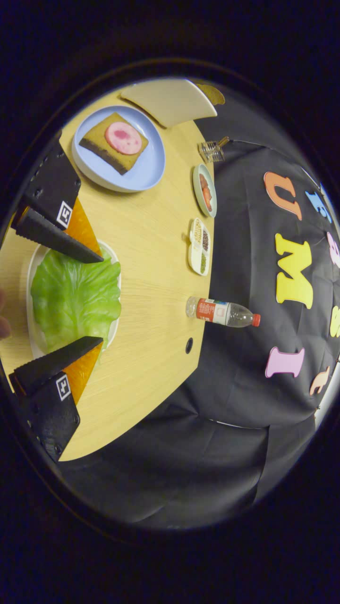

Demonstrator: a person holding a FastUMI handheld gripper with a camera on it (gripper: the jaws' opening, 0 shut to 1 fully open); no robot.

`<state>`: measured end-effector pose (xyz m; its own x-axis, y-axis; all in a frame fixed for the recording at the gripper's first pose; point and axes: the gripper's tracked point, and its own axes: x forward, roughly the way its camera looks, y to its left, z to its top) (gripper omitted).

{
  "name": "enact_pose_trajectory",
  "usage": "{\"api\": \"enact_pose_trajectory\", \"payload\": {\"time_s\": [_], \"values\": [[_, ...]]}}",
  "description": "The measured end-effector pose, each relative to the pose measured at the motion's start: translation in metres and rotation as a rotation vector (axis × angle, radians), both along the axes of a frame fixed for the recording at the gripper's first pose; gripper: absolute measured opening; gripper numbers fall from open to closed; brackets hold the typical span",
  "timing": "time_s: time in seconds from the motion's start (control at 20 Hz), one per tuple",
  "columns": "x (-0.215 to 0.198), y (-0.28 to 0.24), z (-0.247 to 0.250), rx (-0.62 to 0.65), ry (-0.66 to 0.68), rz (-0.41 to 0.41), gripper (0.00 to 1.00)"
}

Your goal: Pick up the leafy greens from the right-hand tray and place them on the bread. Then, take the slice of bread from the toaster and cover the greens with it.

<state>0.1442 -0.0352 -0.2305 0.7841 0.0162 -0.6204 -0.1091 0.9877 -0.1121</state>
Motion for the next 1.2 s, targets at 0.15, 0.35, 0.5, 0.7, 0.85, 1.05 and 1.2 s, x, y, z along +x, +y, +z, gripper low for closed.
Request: {"api": "enact_pose_trajectory", "payload": {"time_s": [0.15, 0.35, 0.5, 0.7, 0.85, 1.05, 1.2], "values": [[0.001, 0.0, -0.006, 0.027, 0.022, 0.003, 0.96], [0.0, 0.007, -0.017, 0.129, 0.066, 0.024, 0.89], [-0.001, 0.004, -0.016, 0.117, 0.054, 0.03, 0.66], [-0.002, 0.013, -0.015, 0.149, 0.041, 0.055, 0.15], [-0.001, 0.011, -0.012, 0.164, 0.032, 0.026, 0.01], [0.003, 0.008, 0.016, 0.189, -0.063, -0.012, 0.01], [-0.001, 0.01, 0.04, 0.209, -0.12, -0.023, 0.0]]}}
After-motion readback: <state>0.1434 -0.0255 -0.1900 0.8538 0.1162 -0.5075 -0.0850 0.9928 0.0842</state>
